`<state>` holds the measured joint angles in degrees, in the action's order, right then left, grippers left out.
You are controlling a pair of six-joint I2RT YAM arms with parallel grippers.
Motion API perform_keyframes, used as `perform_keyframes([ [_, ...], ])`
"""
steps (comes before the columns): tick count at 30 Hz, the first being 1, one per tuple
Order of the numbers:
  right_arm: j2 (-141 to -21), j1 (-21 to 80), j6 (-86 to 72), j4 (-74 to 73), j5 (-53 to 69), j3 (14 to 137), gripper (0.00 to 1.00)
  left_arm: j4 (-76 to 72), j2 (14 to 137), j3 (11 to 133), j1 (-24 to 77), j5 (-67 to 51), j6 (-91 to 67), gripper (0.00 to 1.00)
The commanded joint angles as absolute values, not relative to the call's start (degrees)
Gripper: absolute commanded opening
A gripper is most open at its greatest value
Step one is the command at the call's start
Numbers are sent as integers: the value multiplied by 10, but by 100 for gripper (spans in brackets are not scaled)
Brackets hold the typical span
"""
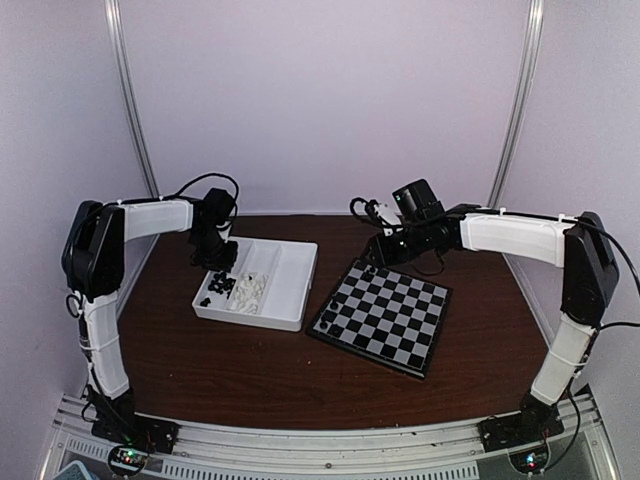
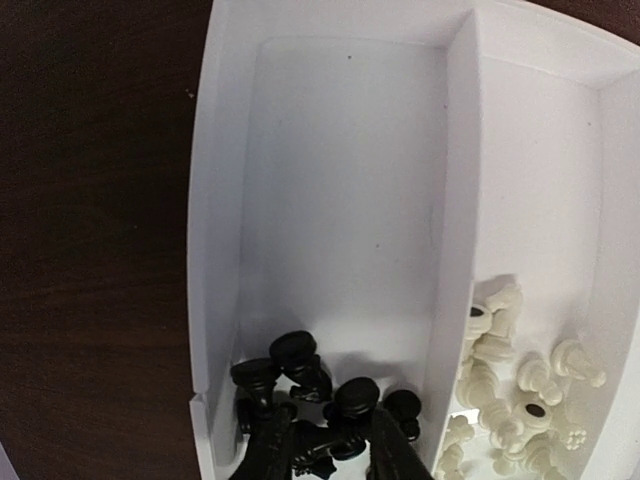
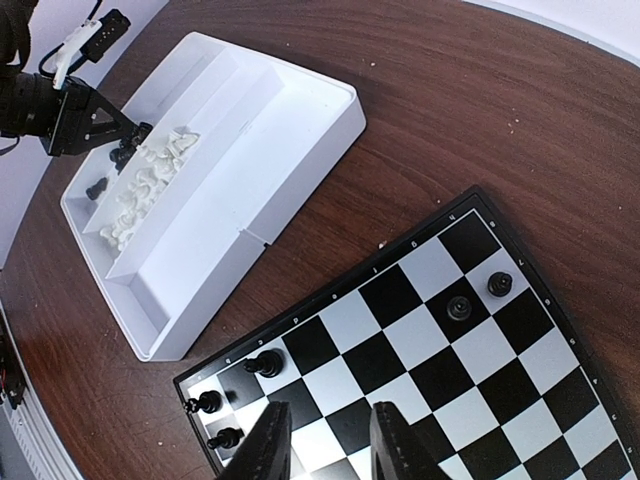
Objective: Set up the chess pieces on the board
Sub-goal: Pick up the chess piece from the storage box.
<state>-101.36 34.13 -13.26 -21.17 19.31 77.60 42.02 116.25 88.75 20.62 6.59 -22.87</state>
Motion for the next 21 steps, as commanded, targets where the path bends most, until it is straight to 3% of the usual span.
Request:
perform_keyframes([
  [1, -1010, 343, -132, -206, 197, 788, 30, 434, 1183, 916, 187, 62, -236, 28],
  [21, -997, 343, -146, -196, 206, 779, 30, 485, 1278, 994, 178, 43, -254, 23],
])
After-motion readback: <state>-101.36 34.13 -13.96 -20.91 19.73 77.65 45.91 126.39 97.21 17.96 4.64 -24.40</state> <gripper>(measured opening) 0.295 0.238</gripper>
